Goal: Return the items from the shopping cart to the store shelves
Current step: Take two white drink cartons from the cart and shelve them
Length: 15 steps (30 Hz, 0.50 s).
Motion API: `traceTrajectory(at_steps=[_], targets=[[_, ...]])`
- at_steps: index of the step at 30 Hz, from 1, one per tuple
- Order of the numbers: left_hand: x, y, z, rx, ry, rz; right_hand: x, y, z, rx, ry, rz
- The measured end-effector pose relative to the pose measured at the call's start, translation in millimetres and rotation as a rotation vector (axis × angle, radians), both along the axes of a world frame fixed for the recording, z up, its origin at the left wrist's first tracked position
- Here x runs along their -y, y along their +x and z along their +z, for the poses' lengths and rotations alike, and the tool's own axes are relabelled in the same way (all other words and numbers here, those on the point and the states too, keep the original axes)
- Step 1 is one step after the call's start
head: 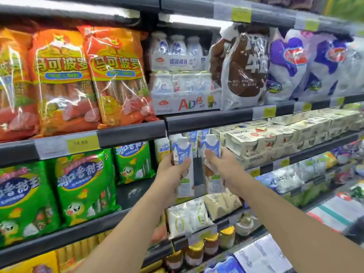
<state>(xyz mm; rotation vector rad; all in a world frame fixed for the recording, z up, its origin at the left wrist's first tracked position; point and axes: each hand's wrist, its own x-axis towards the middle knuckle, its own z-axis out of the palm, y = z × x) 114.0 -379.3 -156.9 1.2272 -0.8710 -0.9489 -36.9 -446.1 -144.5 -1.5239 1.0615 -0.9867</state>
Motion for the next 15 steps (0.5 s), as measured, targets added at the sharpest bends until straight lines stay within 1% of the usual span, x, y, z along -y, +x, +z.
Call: traceTrajectory(at_steps=[3,5,9,12,15], targets=[[23.6,-4.8,4.2,0.044,0.012,0.063,27.2,1.5,3.6,-0.031,-0.036,0.025],[37.0,-9.4,5.3,0.06,-0.018,0.101,46.4,3.4,5.0,-0.058,-0.068,0.048],[61.8,-17.1,5.6,0.078,-0.038,0.189,80.7,7.5,5.2,0.023,-0.056,0.107],[80.0,-16.6,1.5,0.076,-0.046,0.25,103.5,6.2,1.2,0.14,-0.041,0.194],[91.8,-21.6,-0.7,0.11,-0.032,0.303,120.3,3.2,-2.9,0.167,-0.046,0.23]])
